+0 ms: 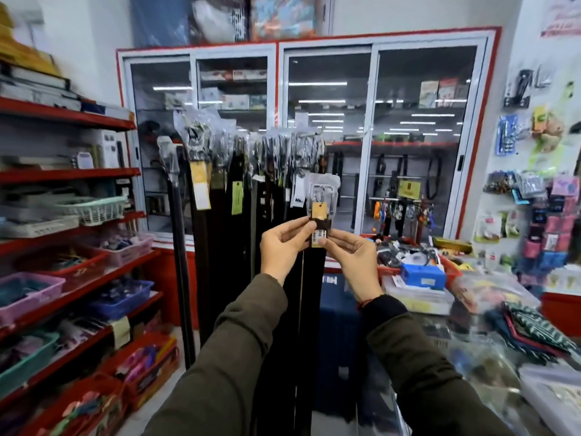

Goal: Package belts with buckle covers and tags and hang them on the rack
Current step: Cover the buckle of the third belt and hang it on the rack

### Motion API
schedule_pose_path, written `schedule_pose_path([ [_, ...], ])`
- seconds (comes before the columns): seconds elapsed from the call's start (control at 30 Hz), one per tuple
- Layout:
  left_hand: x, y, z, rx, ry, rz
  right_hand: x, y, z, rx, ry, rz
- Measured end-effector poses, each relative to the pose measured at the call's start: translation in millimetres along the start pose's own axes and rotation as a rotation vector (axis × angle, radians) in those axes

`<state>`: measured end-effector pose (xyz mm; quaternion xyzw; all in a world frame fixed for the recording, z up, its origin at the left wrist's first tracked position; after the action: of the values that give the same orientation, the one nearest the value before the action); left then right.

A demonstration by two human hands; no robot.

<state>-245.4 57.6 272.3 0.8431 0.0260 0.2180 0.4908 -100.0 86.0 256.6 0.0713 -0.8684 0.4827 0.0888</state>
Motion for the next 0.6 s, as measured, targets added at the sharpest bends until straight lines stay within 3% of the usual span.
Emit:
schedule_pose_path([
  [0.33, 30, 73, -54, 0.142, -0.107, -0.02, 26, -56, -62, -0.04, -0.002, -0.131],
  [0.6, 46, 80, -67, 0.112, 0.01, 0.044, 30, -70, -80, -0.009, -0.016, -0.167],
])
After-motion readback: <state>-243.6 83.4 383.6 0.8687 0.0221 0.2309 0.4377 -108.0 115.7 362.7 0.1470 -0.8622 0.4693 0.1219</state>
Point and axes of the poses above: each hand's wrist, its own z-axis away from the middle knuckle, its own x-axis out of the palm, y = z × x, the point moved 1 cm from there along -z, towards the middle knuckle, and after that the axes turned 7 degrees about y, right-handed, at the moved point
